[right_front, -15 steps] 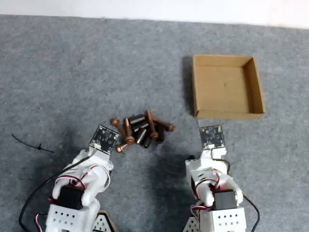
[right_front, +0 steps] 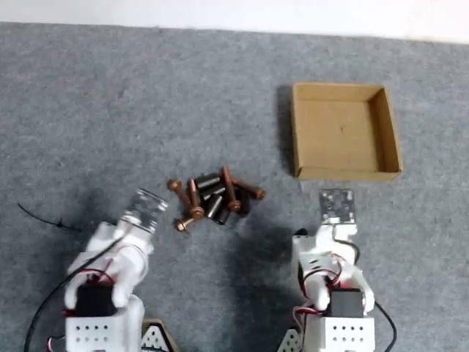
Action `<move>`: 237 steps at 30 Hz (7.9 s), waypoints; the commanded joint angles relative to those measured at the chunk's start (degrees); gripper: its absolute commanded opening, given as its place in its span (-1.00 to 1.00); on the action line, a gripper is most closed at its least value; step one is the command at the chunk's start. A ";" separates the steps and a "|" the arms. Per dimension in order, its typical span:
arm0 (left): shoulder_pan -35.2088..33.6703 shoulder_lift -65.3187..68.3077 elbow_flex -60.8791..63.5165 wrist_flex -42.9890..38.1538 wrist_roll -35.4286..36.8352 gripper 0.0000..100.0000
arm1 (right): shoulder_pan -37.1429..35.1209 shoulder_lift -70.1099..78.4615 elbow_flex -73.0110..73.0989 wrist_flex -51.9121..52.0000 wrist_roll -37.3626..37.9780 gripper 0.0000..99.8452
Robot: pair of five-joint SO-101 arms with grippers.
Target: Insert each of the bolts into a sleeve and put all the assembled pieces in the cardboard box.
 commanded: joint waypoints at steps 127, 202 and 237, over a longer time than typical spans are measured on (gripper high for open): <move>-1.10 80.22 -35.21 -40.88 26.02 -0.97 | -24.40 111.16 -69.85 -6.55 -1.76 -0.99; 16.48 100.18 -46.81 -30.24 56.09 -0.68 | -17.63 60.79 -35.21 -30.02 -2.20 -0.99; 12.88 110.81 -59.82 -27.78 54.86 -0.68 | -17.89 60.79 -35.21 -29.93 -2.29 -0.99</move>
